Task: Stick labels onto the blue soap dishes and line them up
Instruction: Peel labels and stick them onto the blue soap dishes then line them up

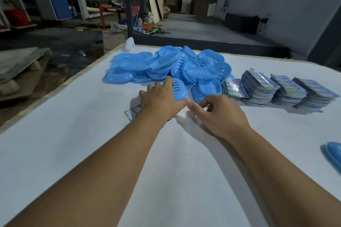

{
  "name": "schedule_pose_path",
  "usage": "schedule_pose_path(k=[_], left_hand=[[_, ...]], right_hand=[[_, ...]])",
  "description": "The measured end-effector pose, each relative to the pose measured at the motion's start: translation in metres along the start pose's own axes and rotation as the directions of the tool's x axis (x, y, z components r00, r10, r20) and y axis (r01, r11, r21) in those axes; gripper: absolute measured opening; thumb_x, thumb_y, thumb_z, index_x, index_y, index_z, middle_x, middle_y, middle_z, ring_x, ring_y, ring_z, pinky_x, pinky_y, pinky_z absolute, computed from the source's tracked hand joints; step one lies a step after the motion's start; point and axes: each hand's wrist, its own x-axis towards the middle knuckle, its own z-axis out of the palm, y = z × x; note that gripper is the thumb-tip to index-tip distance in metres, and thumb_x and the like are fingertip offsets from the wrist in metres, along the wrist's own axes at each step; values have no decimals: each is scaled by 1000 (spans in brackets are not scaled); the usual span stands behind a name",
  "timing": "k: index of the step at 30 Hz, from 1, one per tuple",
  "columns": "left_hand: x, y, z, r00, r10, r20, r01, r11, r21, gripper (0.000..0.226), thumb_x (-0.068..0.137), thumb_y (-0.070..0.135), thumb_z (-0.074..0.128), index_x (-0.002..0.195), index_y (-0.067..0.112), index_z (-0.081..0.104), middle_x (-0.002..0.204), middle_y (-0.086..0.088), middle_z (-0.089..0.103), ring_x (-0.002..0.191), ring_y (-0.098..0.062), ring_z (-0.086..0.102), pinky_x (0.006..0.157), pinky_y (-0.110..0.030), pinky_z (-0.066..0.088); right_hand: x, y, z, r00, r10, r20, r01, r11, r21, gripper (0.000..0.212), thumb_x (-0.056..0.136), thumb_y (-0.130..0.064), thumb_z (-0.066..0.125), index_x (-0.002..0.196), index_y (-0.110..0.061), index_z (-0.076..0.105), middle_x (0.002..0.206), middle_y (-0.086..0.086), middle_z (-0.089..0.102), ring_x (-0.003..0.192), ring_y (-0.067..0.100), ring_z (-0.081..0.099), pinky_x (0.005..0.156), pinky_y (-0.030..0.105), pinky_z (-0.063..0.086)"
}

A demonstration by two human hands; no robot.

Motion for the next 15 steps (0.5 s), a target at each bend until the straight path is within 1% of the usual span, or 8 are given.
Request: schedule_pose_path(k=[2, 4, 6, 8, 10, 12, 13, 15], left_hand=[[0, 1, 0, 1000, -13, -12, 13, 1000, -11, 91, 73, 86, 54, 140, 27, 36, 134, -5, 58, 122, -31, 53, 98, -49, 40], [-1, 0, 0, 999, -11, -38, 9, 998, -57, 81, 75, 80, 59, 133, 28, 39, 131, -3, 59, 120, -30, 53, 97, -48, 40], [-3, -1, -1, 998, 3, -58, -12, 989, -149, 67, 76, 70, 64, 125, 30, 40, 127, 0, 59, 118, -27, 53, 94, -46, 39], [-6, -2, -5, 997, 34, -64, -50, 962, -270, 61, 75, 59, 68, 121, 30, 41, 122, 4, 57, 115, -25, 52, 94, -43, 39], [-10, -4, -11, 993, 96, -65, -112, 930, -351, 61, 72, 50, 73, 121, 30, 43, 116, 8, 51, 115, -22, 50, 94, -40, 41], [-15, -6, -20, 982, 182, -47, -187, 920, -345, 63, 70, 46, 76, 122, 31, 44, 113, 12, 44, 114, -18, 48, 92, -35, 41], [-18, -8, -25, 975, 221, -27, -217, 913, -347, 63, 69, 44, 77, 122, 32, 44, 112, 14, 43, 113, -16, 47, 90, -33, 41], [-27, -9, -36, 956, 290, 51, -241, 869, -433, 62, 65, 42, 77, 117, 38, 46, 109, 18, 45, 107, -10, 51, 85, -28, 45]], right_hand=[[0, 0, -2, 1000, 9, -10, -9, 999, 34, 53, 78, -84, 50, 68, -33, 62, 63, -13, 61, 67, 5, 59, 55, 29, 36], [0, 0, -4, 1000, 23, -7, -22, 998, 57, 52, 77, -82, 50, 69, -32, 62, 61, -12, 61, 66, 7, 60, 56, 29, 38], [1, 0, -5, 999, 36, -14, -35, 996, 83, 46, 80, -76, 55, 69, -31, 62, 60, -11, 62, 64, 8, 61, 56, 29, 38], [2, 1, -8, 998, 44, -40, -39, 993, 112, 40, 84, -68, 60, 70, -30, 62, 60, -10, 61, 62, 8, 59, 55, 29, 37], [4, 3, -11, 997, 42, -68, -30, 985, 170, 32, 87, -57, 63, 72, -29, 63, 58, -10, 59, 58, 7, 55, 56, 29, 37], [6, 6, -15, 995, 37, -91, -14, 969, 247, 24, 90, -46, 65, 74, -27, 64, 54, -12, 57, 53, 7, 51, 55, 29, 37], [6, 7, -17, 994, 37, -103, -7, 962, 274, 22, 91, -43, 65, 75, -27, 64, 54, -13, 57, 53, 6, 51, 54, 28, 37], [8, 9, -20, 989, 46, -138, -2, 953, 304, 20, 92, -40, 65, 77, -27, 66, 57, -14, 60, 54, 3, 52, 55, 27, 38]])
